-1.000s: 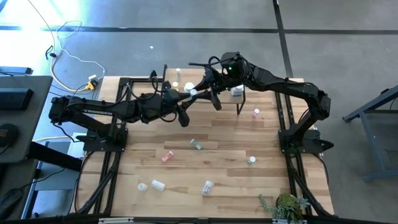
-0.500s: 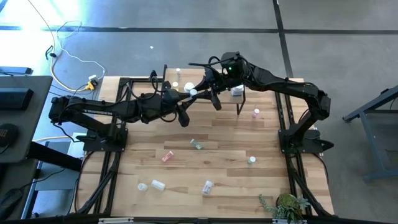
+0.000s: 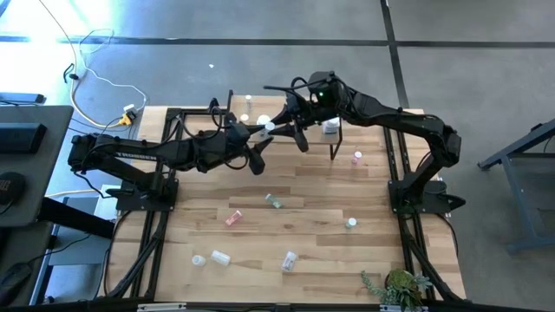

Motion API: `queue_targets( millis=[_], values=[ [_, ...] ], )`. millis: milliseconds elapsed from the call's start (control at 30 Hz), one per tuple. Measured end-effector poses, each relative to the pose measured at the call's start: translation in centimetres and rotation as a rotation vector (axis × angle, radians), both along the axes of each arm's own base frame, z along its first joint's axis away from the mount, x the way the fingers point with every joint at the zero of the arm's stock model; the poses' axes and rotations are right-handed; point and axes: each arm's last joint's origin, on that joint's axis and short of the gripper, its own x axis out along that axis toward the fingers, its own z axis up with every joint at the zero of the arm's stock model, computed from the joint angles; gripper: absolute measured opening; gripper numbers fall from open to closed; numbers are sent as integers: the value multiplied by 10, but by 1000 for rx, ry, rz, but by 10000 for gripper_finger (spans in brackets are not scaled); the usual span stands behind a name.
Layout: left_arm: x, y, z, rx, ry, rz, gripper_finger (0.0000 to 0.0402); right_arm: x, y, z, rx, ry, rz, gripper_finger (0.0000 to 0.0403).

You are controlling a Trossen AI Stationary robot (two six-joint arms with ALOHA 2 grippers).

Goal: Pick and place medicine bottles onto shelf by color
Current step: Put the middle blue pill bottle on the shelf

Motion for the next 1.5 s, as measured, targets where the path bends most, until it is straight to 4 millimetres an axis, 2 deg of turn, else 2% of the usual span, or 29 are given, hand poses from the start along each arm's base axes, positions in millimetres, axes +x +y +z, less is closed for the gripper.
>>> queue_targets(
  millis=[167, 400, 667, 867, 1133, 1233, 1333, 1500],
  values=[
    [0, 0, 0, 2, 1, 11, 224, -5, -15, 0, 2, 1, -46, 103],
    [-4, 0, 3, 6, -2, 32, 223, -18, -44, 0, 0, 1, -130, 103],
    [-23, -1, 18, 23, -42, 100, 224, -37, -80, 0, -27, -1, -235, 103],
    [-38, -2, 26, 27, -39, 126, 225, -51, -103, 0, -98, 18, -379, 103],
    [-50, 0, 33, 33, -54, 163, 225, -73, -131, -1, -75, 25, -495, 103],
    [-51, 3, 33, 34, -55, 178, 225, -75, -140, -6, -52, 37, -522, 103],
    [-51, 7, 33, 29, -47, 170, 225, -72, -149, -20, -13, 87, -534, 103],
    [-53, 12, 29, 19, -13, 163, 225, -64, -151, -35, 17, 143, -519, 103]
  ],
)
